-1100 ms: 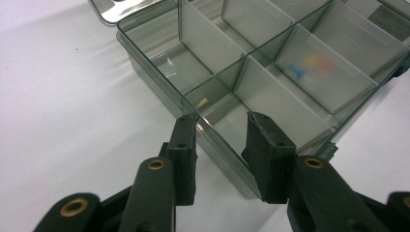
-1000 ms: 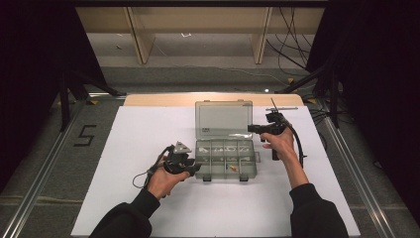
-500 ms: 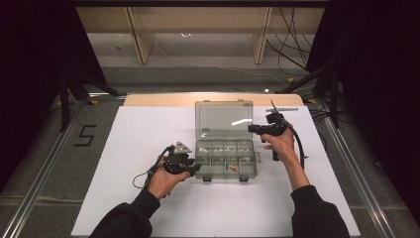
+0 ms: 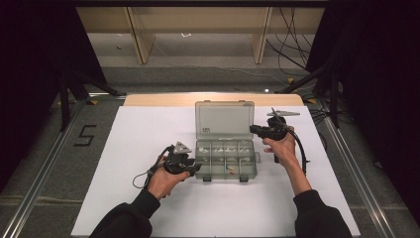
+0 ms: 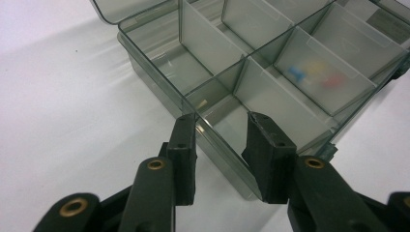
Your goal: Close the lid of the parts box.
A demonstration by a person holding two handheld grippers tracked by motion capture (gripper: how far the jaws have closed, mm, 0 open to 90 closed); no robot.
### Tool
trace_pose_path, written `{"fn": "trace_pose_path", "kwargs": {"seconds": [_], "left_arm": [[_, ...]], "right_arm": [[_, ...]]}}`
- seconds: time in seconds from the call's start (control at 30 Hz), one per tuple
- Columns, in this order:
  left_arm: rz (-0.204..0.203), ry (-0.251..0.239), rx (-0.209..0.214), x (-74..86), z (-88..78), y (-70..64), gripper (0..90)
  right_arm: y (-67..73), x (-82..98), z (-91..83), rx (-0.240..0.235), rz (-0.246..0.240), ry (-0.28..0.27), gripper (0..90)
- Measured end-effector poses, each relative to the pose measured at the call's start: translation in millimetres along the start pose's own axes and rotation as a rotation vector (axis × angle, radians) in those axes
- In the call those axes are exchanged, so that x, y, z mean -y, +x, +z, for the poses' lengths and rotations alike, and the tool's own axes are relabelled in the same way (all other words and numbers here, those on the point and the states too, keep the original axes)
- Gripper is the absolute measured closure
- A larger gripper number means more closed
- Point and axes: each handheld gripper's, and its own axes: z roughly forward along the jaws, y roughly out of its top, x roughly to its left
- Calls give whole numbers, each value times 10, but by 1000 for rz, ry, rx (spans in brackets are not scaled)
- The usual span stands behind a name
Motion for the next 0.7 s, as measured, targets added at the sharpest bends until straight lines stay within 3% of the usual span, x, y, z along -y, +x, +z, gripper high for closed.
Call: {"fn": "trace_pose_path", "kwargs": {"seconds": [0.2,0.37,0.7], "left_arm": [[-1,-19,-12,6,7,-13,644],[-2,-11,1,7,-3,-7,648],[9,-17,6,6,-10,0,650]], "right_arm": [[25,45,-11,15,-42,-29,831],[38,102,-18,34,-69,-60,829],[66,133,-38,54,-144,-76,825]]}}
